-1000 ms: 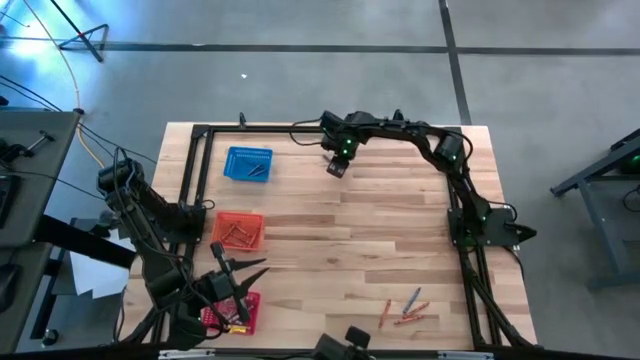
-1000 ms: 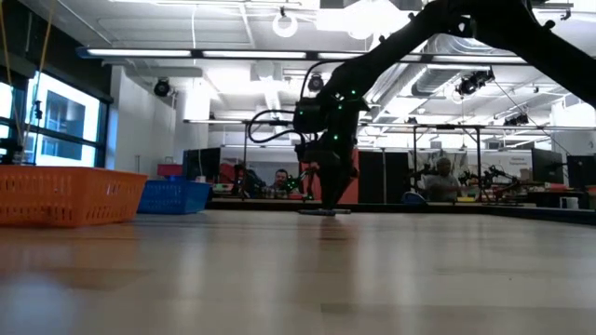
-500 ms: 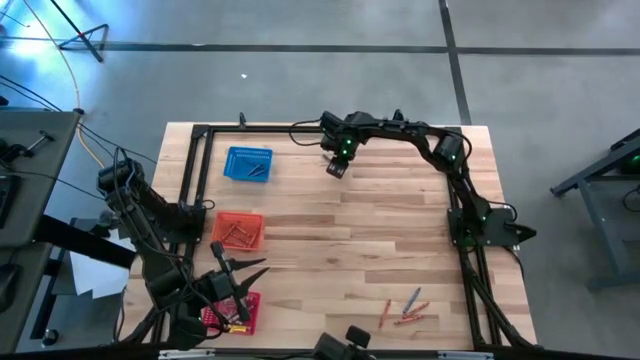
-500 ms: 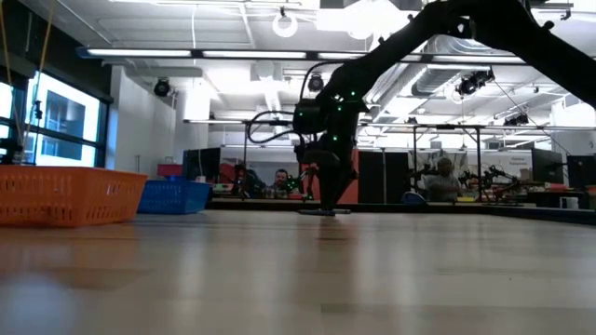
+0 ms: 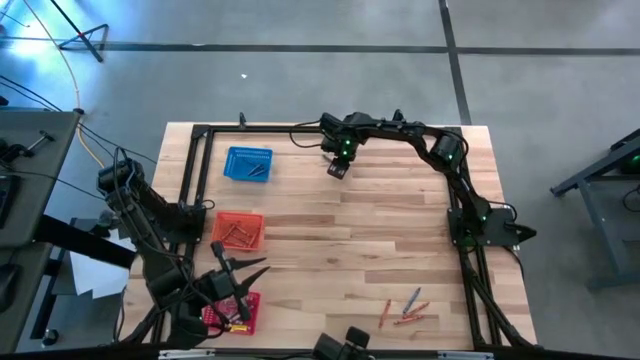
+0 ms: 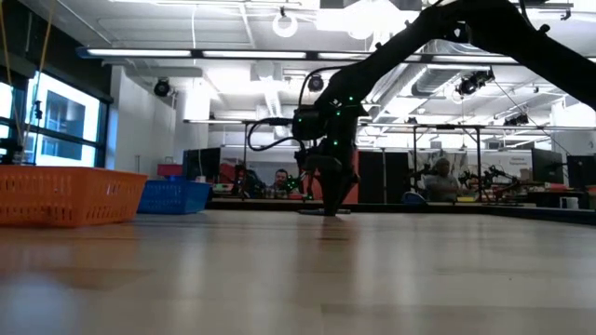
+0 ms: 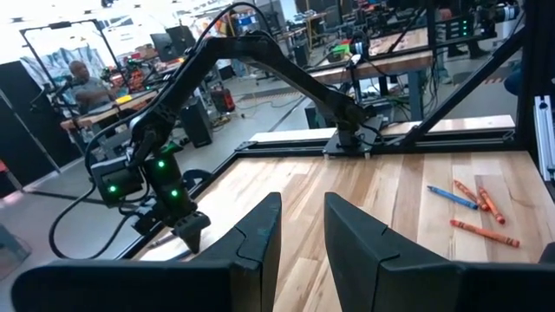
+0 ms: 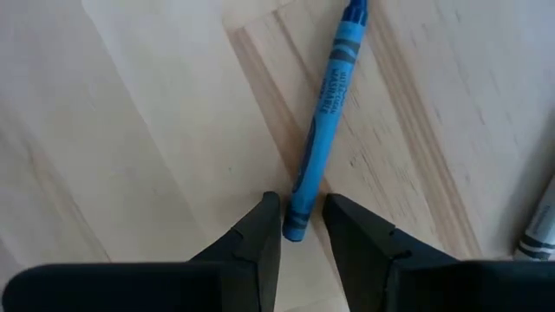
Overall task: Sort crayons
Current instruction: Put the blue crayon into the blue bin
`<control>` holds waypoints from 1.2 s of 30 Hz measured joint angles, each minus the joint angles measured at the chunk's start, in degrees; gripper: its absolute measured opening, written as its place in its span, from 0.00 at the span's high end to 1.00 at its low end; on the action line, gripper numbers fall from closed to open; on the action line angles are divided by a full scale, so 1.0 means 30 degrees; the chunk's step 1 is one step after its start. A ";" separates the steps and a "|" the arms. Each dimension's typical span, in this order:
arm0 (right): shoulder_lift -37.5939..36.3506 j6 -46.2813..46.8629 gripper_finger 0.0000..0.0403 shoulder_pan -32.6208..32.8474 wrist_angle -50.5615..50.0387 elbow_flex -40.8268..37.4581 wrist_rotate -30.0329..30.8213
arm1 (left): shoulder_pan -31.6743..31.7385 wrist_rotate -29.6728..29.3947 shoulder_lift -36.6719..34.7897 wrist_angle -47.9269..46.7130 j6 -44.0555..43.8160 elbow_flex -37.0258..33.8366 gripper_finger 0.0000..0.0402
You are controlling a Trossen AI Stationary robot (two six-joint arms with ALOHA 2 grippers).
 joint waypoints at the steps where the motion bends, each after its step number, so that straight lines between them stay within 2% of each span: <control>1: 0.0000 0.0000 0.77 0.0001 0.0015 -0.0007 0.0086 | 0.0026 0.0000 0.0000 0.0004 0.0000 0.0000 0.81; 9: -0.0015 0.0132 0.98 -0.0007 0.0015 -0.0029 0.0292 | 0.0085 0.0000 0.0007 0.0007 0.0000 0.0000 0.81; 16: -0.0237 0.0609 0.99 0.0105 -0.0341 -0.0083 0.0250 | 0.0085 0.0000 0.0007 0.0015 -0.0019 0.0000 0.81; 21: -0.1345 0.0911 0.99 0.0381 -0.0465 -0.0258 0.0427 | 0.0085 -0.0007 0.0007 0.0027 -0.0034 0.0000 0.81; 32: -0.5561 0.1553 1.00 0.2703 -0.0532 -0.0216 0.1096 | 0.0205 -0.0146 0.0007 -0.0427 -0.1038 0.0000 0.81; 36: -0.7221 0.1679 1.00 0.3692 -0.0653 -0.1339 0.2475 | 0.0216 -0.0115 0.0007 -0.2623 -0.2024 0.0007 0.81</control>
